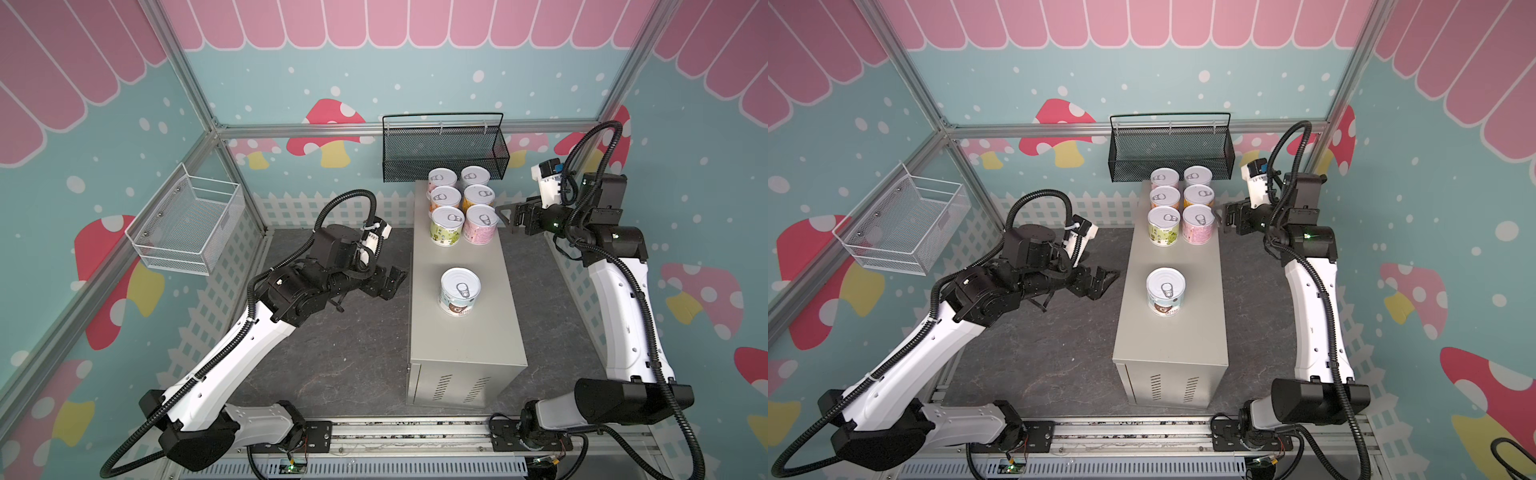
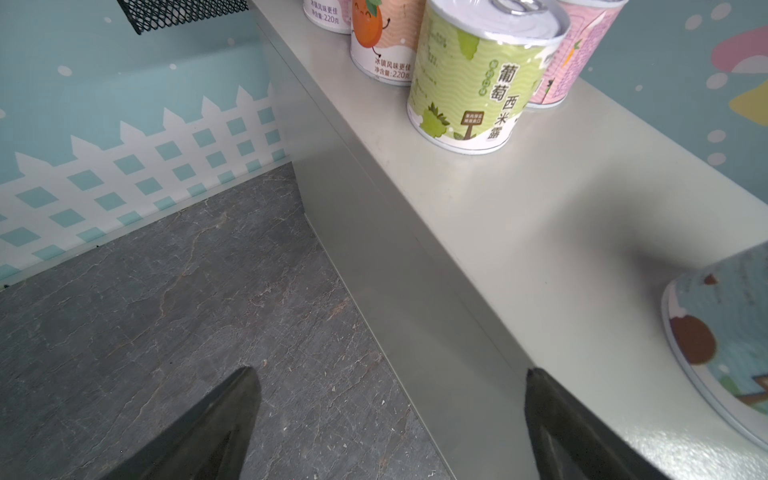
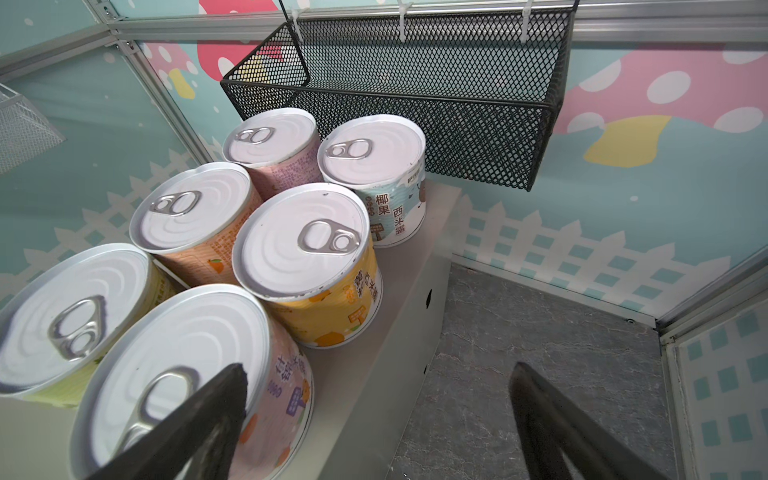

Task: Place and organize the canned foods onto the counter

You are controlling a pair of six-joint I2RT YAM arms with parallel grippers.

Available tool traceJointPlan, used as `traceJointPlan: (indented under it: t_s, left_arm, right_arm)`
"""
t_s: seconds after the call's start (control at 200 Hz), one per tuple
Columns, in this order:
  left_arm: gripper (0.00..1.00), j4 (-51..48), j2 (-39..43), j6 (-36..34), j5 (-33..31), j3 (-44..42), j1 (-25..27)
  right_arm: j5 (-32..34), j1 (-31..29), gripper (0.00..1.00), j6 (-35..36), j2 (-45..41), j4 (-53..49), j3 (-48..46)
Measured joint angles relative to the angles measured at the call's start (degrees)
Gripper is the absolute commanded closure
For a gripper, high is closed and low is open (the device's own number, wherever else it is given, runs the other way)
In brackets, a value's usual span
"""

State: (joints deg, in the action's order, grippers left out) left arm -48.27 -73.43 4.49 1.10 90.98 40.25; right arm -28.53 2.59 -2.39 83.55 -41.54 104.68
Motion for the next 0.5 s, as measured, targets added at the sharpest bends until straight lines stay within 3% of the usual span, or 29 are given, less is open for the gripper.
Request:
traceJointPlan:
  t_s: [0.495]
  left_arm:
    - [0.01,0.2,0.0,0.0,0.0,0.0,0.0]
  right_arm:
    - [1.3,-0.2,0.01,0.1,-0.1,0.0,0.1]
